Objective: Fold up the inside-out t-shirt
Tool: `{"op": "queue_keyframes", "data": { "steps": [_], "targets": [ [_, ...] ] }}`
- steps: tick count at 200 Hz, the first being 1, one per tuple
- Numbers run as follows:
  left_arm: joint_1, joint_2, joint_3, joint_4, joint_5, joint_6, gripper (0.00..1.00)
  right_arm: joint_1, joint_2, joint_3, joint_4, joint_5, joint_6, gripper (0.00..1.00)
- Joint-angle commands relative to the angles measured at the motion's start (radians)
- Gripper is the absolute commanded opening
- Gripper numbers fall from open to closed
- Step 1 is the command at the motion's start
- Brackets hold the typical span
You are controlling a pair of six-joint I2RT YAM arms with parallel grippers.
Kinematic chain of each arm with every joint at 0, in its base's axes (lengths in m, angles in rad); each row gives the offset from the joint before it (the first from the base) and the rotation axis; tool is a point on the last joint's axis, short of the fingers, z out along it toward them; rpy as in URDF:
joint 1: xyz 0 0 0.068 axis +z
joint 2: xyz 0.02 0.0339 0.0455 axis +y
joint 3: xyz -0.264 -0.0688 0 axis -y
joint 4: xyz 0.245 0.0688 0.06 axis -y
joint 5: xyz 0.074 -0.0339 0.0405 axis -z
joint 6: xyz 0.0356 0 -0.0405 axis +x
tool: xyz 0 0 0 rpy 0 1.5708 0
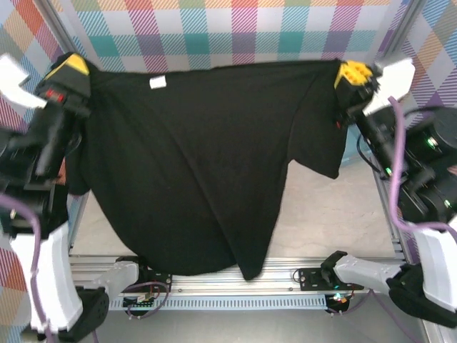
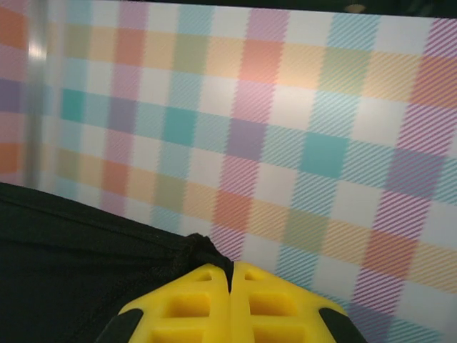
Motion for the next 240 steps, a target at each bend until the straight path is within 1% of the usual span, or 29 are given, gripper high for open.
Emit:
{"op": "queue_keyframes", "data": {
  "steps": [1, 25, 38, 47, 52, 59, 65, 73, 85, 90, 94, 102, 110, 115, 117, 119, 123, 135, 142, 159, 164, 171, 182, 195, 204, 215, 224, 232, 240],
  "targets": [
    [0.000, 0.181, -0.011, -0.010, -0.097, 0.029, 0.00, -0.124, 0.196, 0.101, 0.048, 0.163, -0.090, 0.00],
    [-0.021, 0.367, -0.027, 0.037, -0.149, 0.060, 0.00, -0.275, 0.427, 0.183, 0.034, 0.093, -0.018, 0.00],
    [-0.024, 0.500, -0.021, 0.078, -0.164, 0.067, 0.07, -0.331, 0.580, 0.234, 0.034, 0.071, 0.026, 0.00],
    [-0.025, 0.616, 0.011, 0.082, -0.177, 0.069, 0.19, -0.355, 0.697, 0.275, 0.048, 0.072, 0.042, 0.00],
    [-0.025, 0.672, 0.042, 0.081, -0.180, 0.069, 0.23, -0.368, 0.773, 0.315, 0.044, 0.068, 0.059, 0.00],
    [-0.025, 0.783, 0.117, 0.061, -0.177, 0.079, 0.27, -0.382, 0.881, 0.393, 0.021, 0.065, 0.080, 0.10],
    [-0.025, 0.871, 0.201, 0.009, -0.183, 0.081, 0.34, -0.392, 0.995, 0.496, -0.036, 0.063, 0.106, 0.14],
    [-0.025, 0.984, 0.338, -0.091, -0.175, 0.098, 0.39, -0.403, 1.151, 0.710, -0.157, 0.039, 0.142, 0.19],
    [-0.023, 1.114, 0.524, -0.241, -0.157, 0.103, 0.49, -0.402, 1.363, 1.043, -0.336, 0.025, 0.169, 0.34],
    [-0.021, 1.144, 0.578, -0.286, -0.136, 0.102, 0.52, -0.398, 1.421, 1.146, -0.396, 0.014, 0.178, 0.39],
    [-0.021, 1.154, 0.594, -0.308, -0.122, 0.103, 0.54, -0.394, 1.447, 1.190, -0.429, 0.009, 0.186, 0.42],
    [-0.022, 1.142, 0.571, -0.319, -0.097, 0.101, 0.58, -0.383, 1.412, 1.108, -0.459, -0.010, 0.206, 0.46],
    [-0.023, 1.094, 0.474, -0.285, -0.072, 0.092, 0.62, -0.370, 1.346, 0.976, -0.466, -0.044, 0.221, 0.50],
    [-0.026, 1.051, 0.391, -0.243, -0.056, 0.089, 0.66, -0.360, 1.296, 0.858, -0.452, -0.059, 0.252, 0.52],
    [-0.026, 1.032, 0.354, -0.224, -0.049, 0.085, 0.71, -0.354, 1.269, 0.816, -0.442, -0.066, 0.261, 0.52],
    [-0.026, 1.017, 0.317, -0.206, -0.043, 0.082, 0.73, -0.349, 1.247, 0.758, -0.431, -0.072, 0.262, 0.53],
    [-0.028, 0.972, 0.254, -0.169, -0.034, 0.074, 0.75, -0.336, 1.196, 0.647, -0.388, -0.084, 0.262, 0.53],
    [-0.031, 0.840, 0.011, -0.060, -0.016, 0.031, 0.76, -0.286, 1.025, 0.296, -0.222, -0.123, 0.259, 0.55],
    [-0.033, 0.761, -0.150, 0.012, -0.001, -0.003, 0.76, -0.258, 0.940, 0.136, -0.160, -0.165, 0.277, 0.57],
    [-0.055, 0.580, -0.502, 0.231, 0.031, -0.084, 0.76, -0.199, 0.804, -0.132, -0.121, -0.306, 0.368, 0.59],
    [-0.063, 0.539, -0.599, 0.260, 0.035, -0.096, 0.76, -0.177, 0.774, -0.199, -0.114, -0.332, 0.390, 0.60],
    [-0.077, 0.487, -0.695, 0.273, 0.035, -0.097, 0.76, -0.142, 0.740, -0.296, -0.100, -0.357, 0.414, 0.60],
    [-0.097, 0.427, -0.804, 0.252, 0.018, -0.087, 0.76, -0.087, 0.703, -0.421, -0.081, -0.401, 0.461, 0.61],
    [-0.117, 0.373, -0.892, 0.205, 0.008, -0.056, 0.76, -0.040, 0.688, -0.528, -0.075, -0.463, 0.524, 0.61],
    [-0.127, 0.350, -0.947, 0.185, -0.001, -0.041, 0.76, -0.022, 0.686, -0.592, -0.062, -0.496, 0.560, 0.62],
    [-0.136, 0.329, -1.018, 0.191, -0.004, -0.038, 0.76, -0.016, 0.689, -0.669, -0.003, -0.548, 0.605, 0.63],
    [-0.143, 0.324, -1.063, 0.204, 0.019, -0.036, 0.76, -0.016, 0.711, -0.701, 0.014, -0.577, 0.638, 0.63],
    [-0.157, 0.321, -1.092, 0.215, 0.043, -0.023, 0.75, -0.016, 0.739, -0.705, 0.010, -0.579, 0.649, 0.62],
    [-0.180, 0.323, -1.101, 0.204, 0.043, -0.012, 0.76, -0.022, 0.765, -0.707, 0.006, -0.566, 0.657, 0.61]
  ]
}}
